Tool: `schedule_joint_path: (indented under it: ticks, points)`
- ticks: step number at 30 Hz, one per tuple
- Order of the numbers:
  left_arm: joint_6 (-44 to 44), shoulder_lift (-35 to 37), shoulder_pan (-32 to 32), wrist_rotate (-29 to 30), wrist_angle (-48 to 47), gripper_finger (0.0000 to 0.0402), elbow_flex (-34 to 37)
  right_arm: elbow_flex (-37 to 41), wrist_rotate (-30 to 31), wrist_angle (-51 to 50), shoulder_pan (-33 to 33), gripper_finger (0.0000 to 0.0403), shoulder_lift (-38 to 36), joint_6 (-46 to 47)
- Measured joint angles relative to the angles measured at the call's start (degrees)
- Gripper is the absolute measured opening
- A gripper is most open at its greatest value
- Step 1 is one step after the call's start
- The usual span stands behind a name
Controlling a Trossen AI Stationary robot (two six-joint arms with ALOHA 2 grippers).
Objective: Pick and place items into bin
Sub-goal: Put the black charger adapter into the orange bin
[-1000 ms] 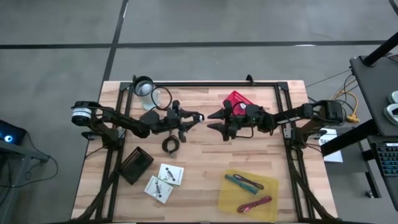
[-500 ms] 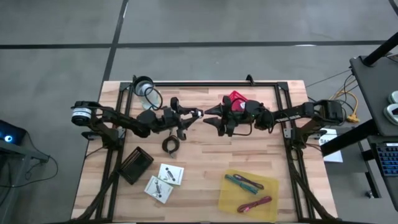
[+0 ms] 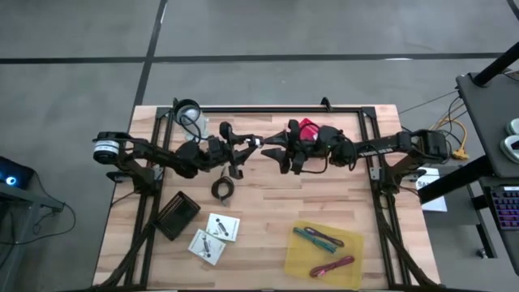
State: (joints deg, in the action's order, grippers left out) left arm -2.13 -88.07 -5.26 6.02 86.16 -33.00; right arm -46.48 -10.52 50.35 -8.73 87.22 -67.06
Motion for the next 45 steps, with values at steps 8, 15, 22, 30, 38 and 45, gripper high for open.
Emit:
schedule_joint_path:
  ticks: [8, 15, 22, 30, 38, 45]
  points:
    - [0.13, 0.0, 0.0, -1.2, -0.2, 0.0134, -0.72, -2.34, 0.02, -3.53, 0.0, 0.0203, -0.11, -2.13]
    - [0.26, 0.0, 0.0, -1.43, -0.17, 0.0134, -0.86, -3.5, 0.11, -3.87, -0.05, 0.0203, -0.04, -1.98]
    - [0.29, 0.0, 0.0, -1.68, -0.11, 0.0134, -0.86, -5.33, 0.07, -6.56, -0.04, 0.0203, 0.0, -1.66]
    - [0.31, 0.0, 0.0, -2.67, -0.38, 0.0134, -0.86, -5.9, 0.0, -7.56, -0.02, 0.0203, 0.0, -0.56]
    - [0.35, 0.03, 0.0, -2.71, -1.04, 0.0134, -0.86, -5.9, 0.02, -7.6, -0.04, 0.0203, 0.09, -0.41]
    - [0.37, 0.04, 0.0, -2.73, -1.25, 0.0134, -0.86, -5.9, 0.02, -7.58, -0.04, 0.0202, 0.15, -0.37]
